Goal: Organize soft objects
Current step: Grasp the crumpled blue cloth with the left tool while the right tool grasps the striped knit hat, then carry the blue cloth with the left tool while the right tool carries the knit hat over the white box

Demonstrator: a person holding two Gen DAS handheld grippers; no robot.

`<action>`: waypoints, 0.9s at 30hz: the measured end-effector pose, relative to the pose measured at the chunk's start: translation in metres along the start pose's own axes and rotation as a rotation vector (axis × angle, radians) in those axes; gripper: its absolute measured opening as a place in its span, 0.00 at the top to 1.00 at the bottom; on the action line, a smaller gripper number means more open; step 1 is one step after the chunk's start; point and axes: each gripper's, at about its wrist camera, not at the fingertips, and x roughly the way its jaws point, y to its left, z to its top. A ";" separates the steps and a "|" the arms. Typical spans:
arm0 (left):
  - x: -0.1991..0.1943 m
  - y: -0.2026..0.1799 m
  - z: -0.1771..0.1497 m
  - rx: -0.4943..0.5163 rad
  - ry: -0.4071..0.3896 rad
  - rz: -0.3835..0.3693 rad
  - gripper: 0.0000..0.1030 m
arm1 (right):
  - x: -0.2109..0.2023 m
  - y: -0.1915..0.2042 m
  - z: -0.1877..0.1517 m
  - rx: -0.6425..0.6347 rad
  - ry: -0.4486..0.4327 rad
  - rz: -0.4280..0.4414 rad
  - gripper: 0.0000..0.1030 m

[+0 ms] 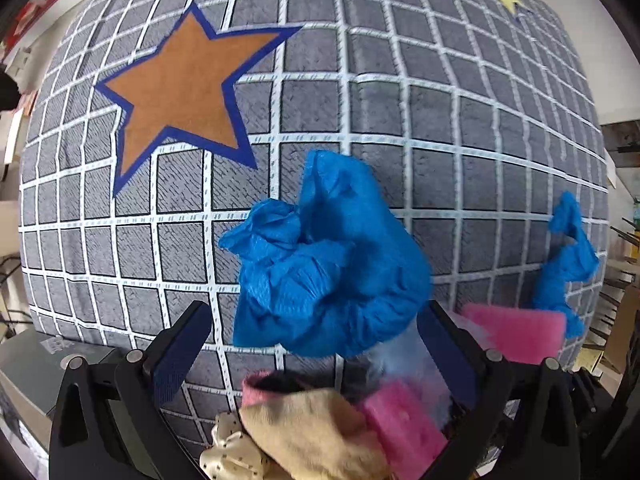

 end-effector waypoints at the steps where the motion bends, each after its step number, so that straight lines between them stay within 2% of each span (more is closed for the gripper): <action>1: 0.004 0.003 0.001 -0.011 0.003 0.007 0.00 | 0.003 0.001 0.001 -0.001 0.002 0.002 0.00; 3: 0.010 0.006 0.006 -0.025 0.011 0.007 0.06 | 0.009 0.003 0.004 -0.002 0.006 0.001 0.00; 4: 0.013 0.007 0.008 -0.026 0.025 -0.005 0.14 | 0.013 0.004 0.005 -0.003 0.009 0.006 0.00; 5: 0.017 0.007 0.012 -0.027 0.035 -0.010 0.19 | 0.016 0.006 0.005 -0.001 0.018 0.015 0.05; 6: 0.022 0.009 0.018 -0.027 0.043 -0.014 0.23 | 0.018 0.007 0.005 -0.001 0.018 0.020 0.12; 7: 0.027 0.011 0.019 -0.020 0.042 -0.028 0.36 | 0.019 0.009 0.004 0.000 0.019 0.031 0.34; 8: 0.033 0.006 0.026 -0.011 0.040 -0.043 0.46 | 0.020 0.010 0.003 0.005 0.024 0.056 0.50; 9: 0.034 0.005 0.028 0.000 0.024 -0.043 0.53 | 0.020 0.010 0.003 0.010 0.020 0.074 0.57; 10: 0.030 0.004 0.026 0.014 0.010 -0.053 0.67 | 0.019 0.007 0.001 0.012 0.014 0.070 0.59; 11: 0.028 0.004 0.026 0.020 -0.002 -0.061 0.70 | 0.016 0.007 -0.001 0.014 -0.002 0.067 0.63; 14: 0.010 0.001 0.024 0.050 -0.107 -0.028 0.72 | 0.001 0.007 -0.004 0.030 -0.050 0.081 0.63; 21: -0.036 -0.021 0.006 0.136 -0.287 0.035 0.72 | -0.051 -0.005 -0.020 0.074 -0.143 0.116 0.63; 24: -0.054 -0.036 -0.004 0.169 -0.332 0.022 0.72 | -0.070 -0.006 -0.035 0.081 -0.185 0.110 0.63; 25: -0.069 -0.036 -0.020 0.184 -0.345 0.030 0.72 | -0.076 -0.009 -0.039 0.080 -0.203 0.102 0.63; 27: -0.086 -0.049 -0.028 0.230 -0.371 0.026 0.72 | -0.090 -0.013 -0.053 0.082 -0.241 0.083 0.63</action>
